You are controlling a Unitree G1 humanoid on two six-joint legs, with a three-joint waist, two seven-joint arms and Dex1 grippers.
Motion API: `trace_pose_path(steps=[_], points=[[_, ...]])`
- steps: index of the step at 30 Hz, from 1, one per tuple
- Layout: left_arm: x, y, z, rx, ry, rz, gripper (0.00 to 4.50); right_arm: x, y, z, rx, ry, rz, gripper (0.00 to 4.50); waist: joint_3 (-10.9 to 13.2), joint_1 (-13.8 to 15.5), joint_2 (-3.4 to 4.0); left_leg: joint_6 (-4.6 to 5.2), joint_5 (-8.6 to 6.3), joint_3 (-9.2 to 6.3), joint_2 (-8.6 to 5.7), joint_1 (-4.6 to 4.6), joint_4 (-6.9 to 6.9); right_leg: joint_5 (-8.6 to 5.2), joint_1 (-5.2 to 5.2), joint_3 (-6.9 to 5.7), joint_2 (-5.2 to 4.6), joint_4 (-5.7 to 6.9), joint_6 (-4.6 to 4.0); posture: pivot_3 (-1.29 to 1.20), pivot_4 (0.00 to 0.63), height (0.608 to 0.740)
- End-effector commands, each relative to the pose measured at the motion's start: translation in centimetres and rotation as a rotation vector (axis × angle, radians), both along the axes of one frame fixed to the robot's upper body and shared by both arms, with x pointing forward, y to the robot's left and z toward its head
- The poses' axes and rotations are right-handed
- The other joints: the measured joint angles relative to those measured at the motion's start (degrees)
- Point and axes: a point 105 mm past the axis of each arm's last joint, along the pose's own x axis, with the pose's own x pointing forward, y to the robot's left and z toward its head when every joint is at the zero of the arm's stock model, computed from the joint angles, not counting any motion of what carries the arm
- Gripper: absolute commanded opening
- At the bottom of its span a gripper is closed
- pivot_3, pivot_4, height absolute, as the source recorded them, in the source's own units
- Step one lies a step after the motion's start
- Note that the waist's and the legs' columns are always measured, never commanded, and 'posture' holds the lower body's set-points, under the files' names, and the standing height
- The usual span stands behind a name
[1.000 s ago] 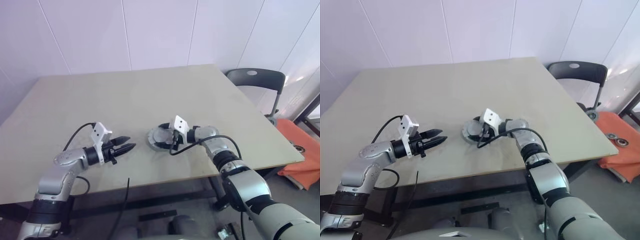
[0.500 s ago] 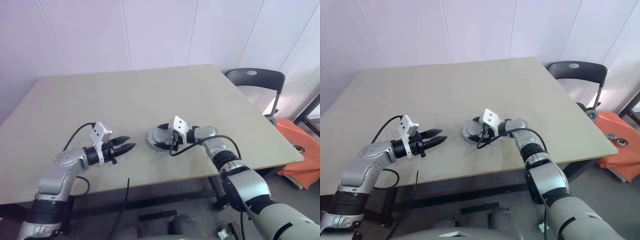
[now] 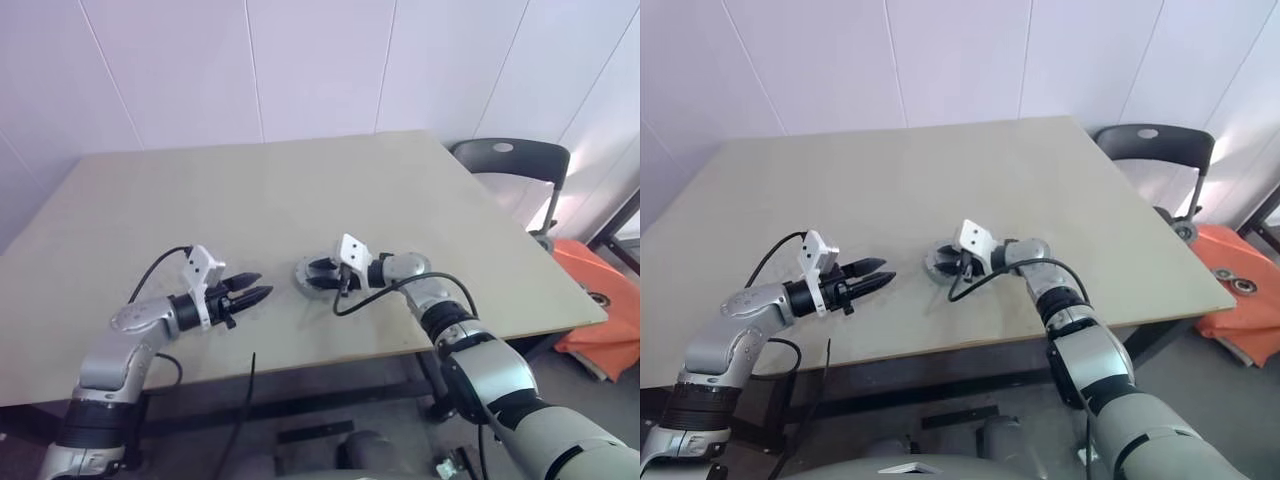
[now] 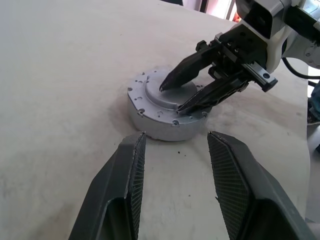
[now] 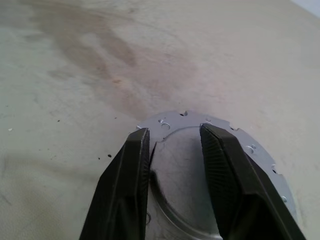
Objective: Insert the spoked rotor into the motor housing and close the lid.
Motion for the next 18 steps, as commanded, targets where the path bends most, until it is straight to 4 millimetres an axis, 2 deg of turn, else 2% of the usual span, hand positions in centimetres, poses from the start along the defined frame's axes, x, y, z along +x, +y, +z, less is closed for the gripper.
trace_pose_path(steps=[1,5,14,17,18], points=[[0.0,-0.3,1.3,-0.003,-0.053,-0.014,2.12,0.3,-0.4,0.1,-0.011,0.004,-0.016,1.64,0.0,0.0,0.0,0.0,0.0,0.0,0.0,-0.01,0.0,0.0,-0.01,0.01,0.0,-0.01,0.0,0.0,0.0,0.74],[0.0,-0.3,1.2,-0.004,-0.051,-0.013,2.12,0.0,-0.1,0.8,0.048,0.052,0.011,1.64,0.0,0.07,0.0,0.0,0.0,0.0,0.0,-0.02,-0.04,0.01,-0.02,0.01,0.0,-0.02,0.0,0.0,0.0,0.74],[0.0,-0.4,1.2,-0.005,-0.051,-0.015,2.12,1.3,-0.1,2.3,0.094,-0.004,-0.053,1.64,0.01,0.07,0.01,0.0,0.0,0.0,0.0,-0.09,-0.16,0.1,-0.11,0.01,0.0,-0.1,0.1,0.0,0.0,0.74],[0.0,-0.5,1.1,-0.008,-0.049,-0.016,2.12,1.0,0.1,2.5,0.132,0.04,-0.029,2.25,0.03,0.16,0.01,0.0,0.0,0.0,0.0,-0.1,-0.14,0.04,-0.11,0.01,-0.01,-0.1,0.02,0.0,0.0,0.74],[0.0,-0.5,1.1,-0.008,-0.048,-0.017,2.12,1.0,0.1,2.6,0.134,0.04,-0.032,2.59,0.02,0.12,0.01,0.0,0.0,0.0,0.0,-0.11,-0.14,0.04,-0.11,0.01,-0.01,-0.11,0.01,0.0,0.0,0.74]])
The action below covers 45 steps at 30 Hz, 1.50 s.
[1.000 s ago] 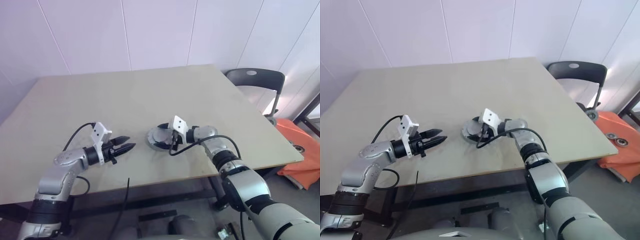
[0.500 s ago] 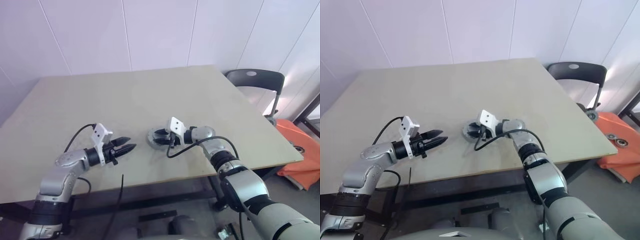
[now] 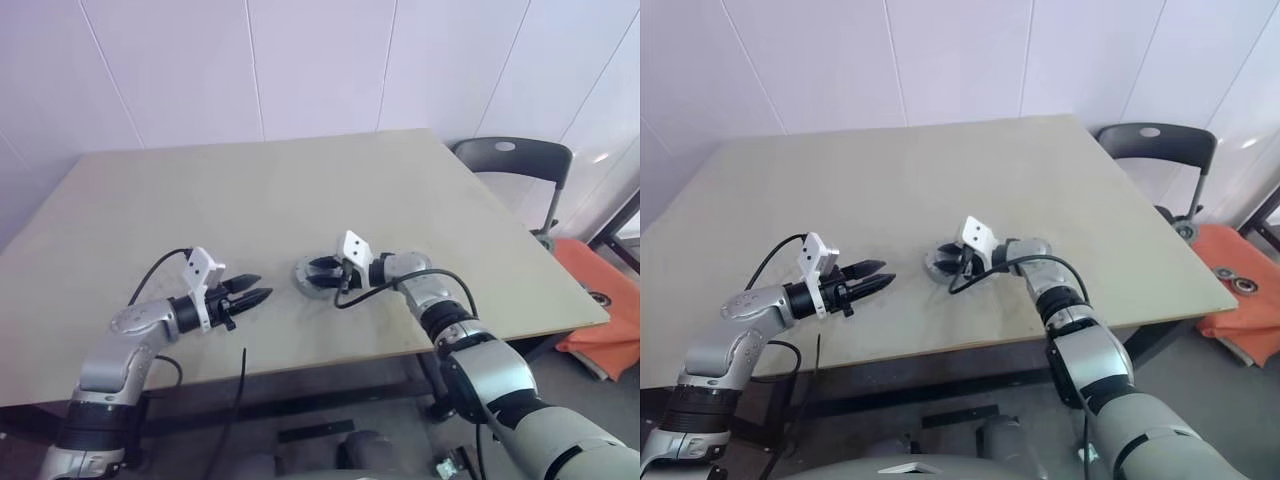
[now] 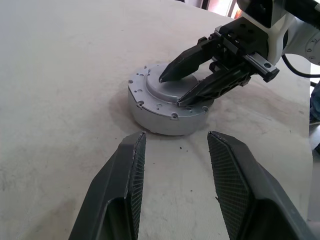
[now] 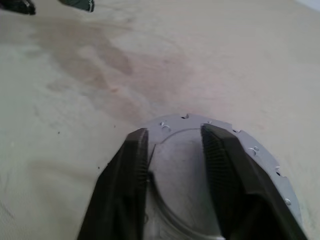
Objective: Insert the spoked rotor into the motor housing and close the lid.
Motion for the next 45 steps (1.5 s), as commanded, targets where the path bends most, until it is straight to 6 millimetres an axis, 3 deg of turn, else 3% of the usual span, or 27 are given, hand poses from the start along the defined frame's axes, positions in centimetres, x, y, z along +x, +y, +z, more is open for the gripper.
trace_pose_path(steps=[1,5,16,27,45], points=[[0.1,-0.4,1.2,-0.005,-0.052,-0.018,2.12,0.8,0.3,2.1,0.053,-0.03,-0.01,2.89,0.0,-0.05,0.0,0.0,0.0,0.0,0.0,-0.01,-0.02,0.01,-0.01,0.0,0.0,-0.03,0.01,0.0,0.0,0.74],[0.1,-0.4,1.2,-0.006,-0.05,-0.019,2.12,0.3,0.4,1.5,0.031,-0.011,0.022,4.26,0.0,-0.12,0.01,0.01,-0.01,0.0,0.0,-0.11,-0.13,0.1,-0.12,0.0,0.01,-0.11,0.1,0.0,0.0,0.74],[0.2,-0.5,1.2,-0.006,-0.051,-0.02,2.12,0.4,0.0,1.3,0.021,-0.013,0.012,4.26,0.0,-0.1,0.01,0.02,-0.02,0.01,0.01,-0.11,-0.14,0.09,-0.13,-0.01,0.01,-0.12,0.1,0.0,0.0,0.74],[0.2,-0.6,1.0,-0.008,-0.046,-0.024,2.12,1.4,0.2,3.4,0.124,-0.025,-0.043,4.26,0.02,-0.14,0.02,0.02,-0.02,0.01,0.01,-0.14,-0.16,0.09,-0.15,-0.01,0.01,-0.14,0.11,0.0,0.0,0.74],[0.2,-0.7,1.0,-0.01,-0.048,-0.018,2.12,0.9,0.3,1.3,0.035,0.013,-0.039,4.26,0.02,-0.12,0.02,0.02,-0.02,0.01,0.0,-0.19,-0.16,0.09,-0.21,-0.01,0.01,-0.14,0.11,0.0,0.0,0.74]])
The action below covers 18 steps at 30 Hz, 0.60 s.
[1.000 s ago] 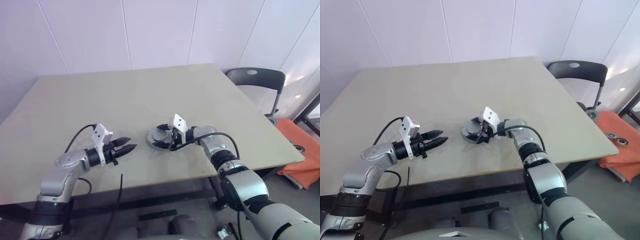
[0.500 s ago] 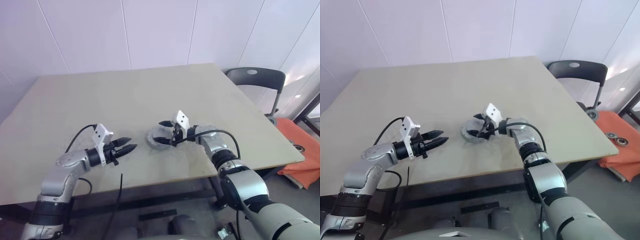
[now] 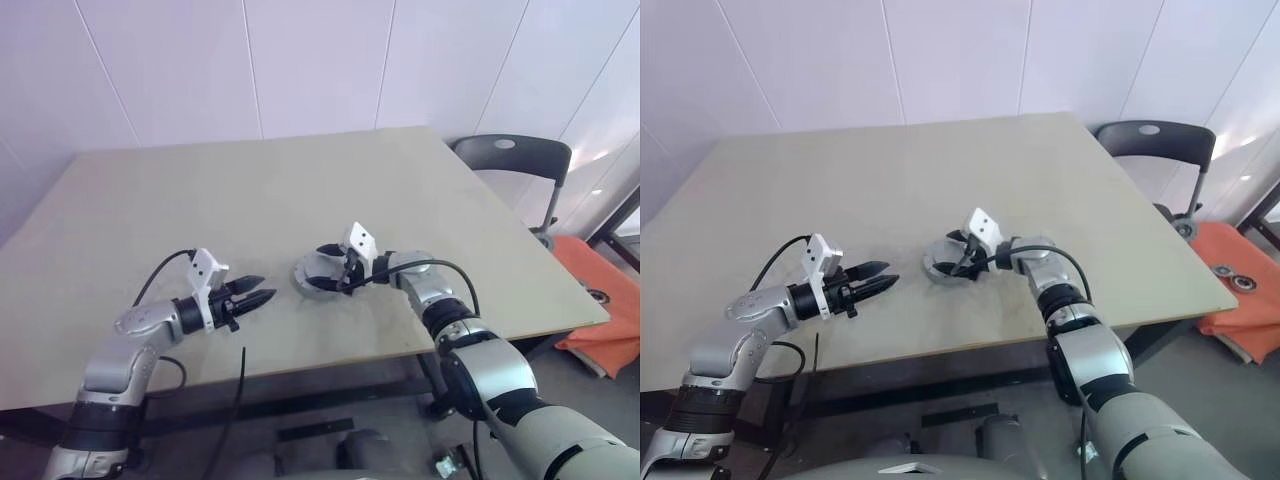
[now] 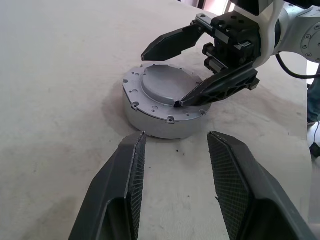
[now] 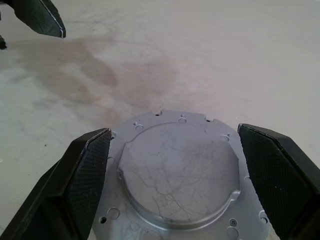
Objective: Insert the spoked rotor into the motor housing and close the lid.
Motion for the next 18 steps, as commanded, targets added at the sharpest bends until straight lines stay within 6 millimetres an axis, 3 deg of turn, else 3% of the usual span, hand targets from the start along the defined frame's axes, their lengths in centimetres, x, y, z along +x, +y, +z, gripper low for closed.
trace_pose_path(steps=[1,18], points=[[0.2,-0.3,1.1,0.001,-0.053,-0.008,2.12,0.3,0.6,0.9,0.001,-0.04,0.011,4.26,0.0,0.01,0.0,0.0,0.0,0.0,0.0,-0.01,0.0,0.0,-0.01,0.0,0.0,0.0,0.0,0.0,0.0,0.74],[0.2,-0.3,1.2,0.0,-0.055,-0.004,2.12,0.2,0.3,-0.2,-0.025,-0.006,-0.017,4.26,0.0,0.01,0.0,0.0,0.0,-0.02,0.0,-0.33,0.05,0.02,-0.3,-0.01,0.0,0.01,0.0,0.0,0.0,0.74]])
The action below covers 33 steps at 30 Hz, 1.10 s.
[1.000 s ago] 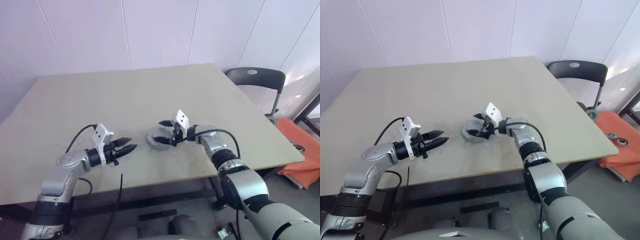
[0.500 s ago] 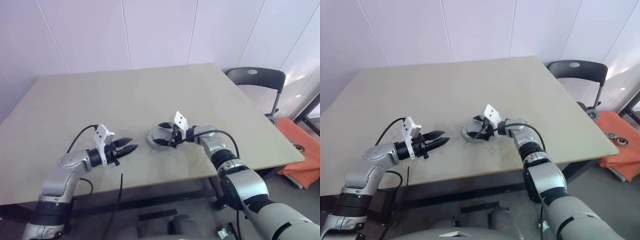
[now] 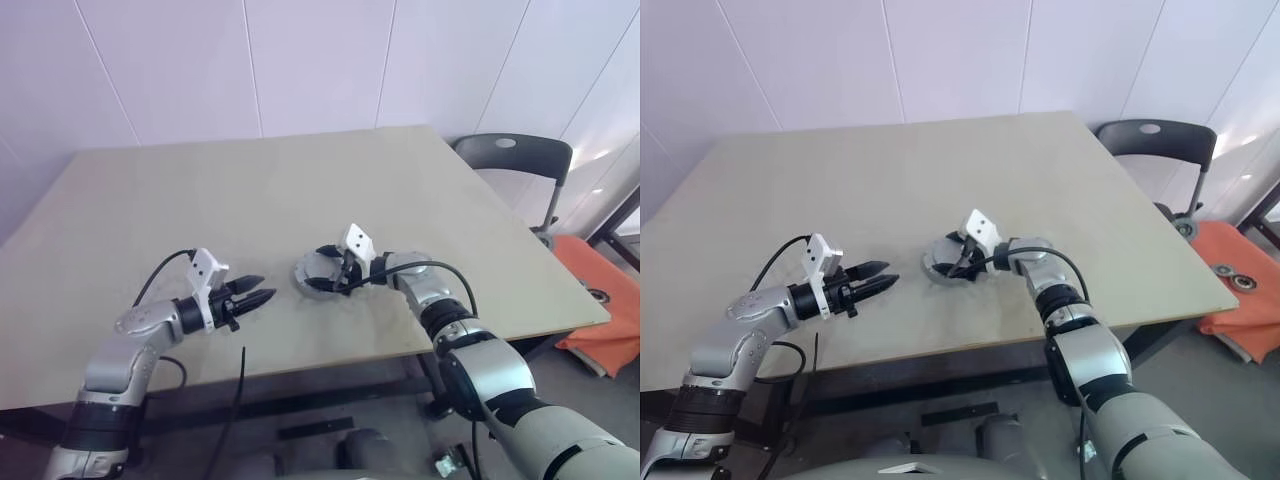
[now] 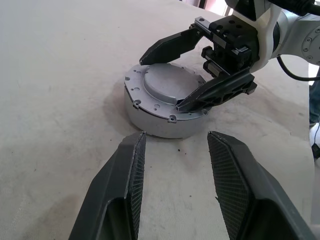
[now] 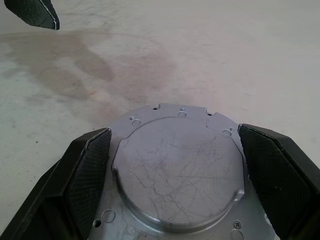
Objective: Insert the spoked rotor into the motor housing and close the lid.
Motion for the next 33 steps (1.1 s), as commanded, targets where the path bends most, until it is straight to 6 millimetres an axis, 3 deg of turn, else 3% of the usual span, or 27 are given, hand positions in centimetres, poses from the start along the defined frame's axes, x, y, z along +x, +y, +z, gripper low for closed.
trace_pose_path(steps=[1,5,17,25,33], points=[[0.2,-0.3,1.2,0.0,-0.055,-0.008,2.12,0.1,0.1,0.1,-0.011,-0.007,-0.003,4.08,0.0,0.0,0.0,0.0,0.0,0.0,0.0,0.0,0.0,0.0,0.0,0.0,0.0,0.0,0.0,0.0,0.0,0.74],[0.2,-0.3,1.2,0.0,-0.056,-0.007,2.12,0.1,0.1,-0.1,-0.017,-0.003,-0.001,3.24,0.0,0.01,0.0,0.0,0.0,0.0,0.0,0.0,0.01,0.0,0.0,0.0,0.0,0.0,0.0,0.0,0.0,0.74],[0.3,-0.3,1.2,-0.004,-0.055,-0.008,2.12,0.3,0.7,1.6,0.062,0.038,0.028,3.24,0.0,0.03,0.0,0.0,0.0,-0.01,0.0,0.0,0.05,0.0,0.02,0.0,0.0,0.01,0.0,0.0,0.0,0.74],[0.4,-0.4,1.3,-0.004,-0.059,-0.01,2.12,-0.2,0.3,0.6,0.031,0.077,0.041,3.24,0.0,0.03,0.0,0.02,-0.01,-0.04,0.0,-0.23,0.01,0.02,-0.19,-0.03,0.0,0.0,0.03,0.0,0.0,0.74],[0.5,-0.3,1.3,-0.001,-0.059,-0.012,2.12,-0.1,0.5,1.7,0.088,0.118,0.055,3.24,0.0,0.04,0.0,0.02,-0.01,-0.05,0.0,-0.23,0.02,0.03,-0.18,-0.05,0.0,0.0,0.04,0.0,0.0,0.74]])
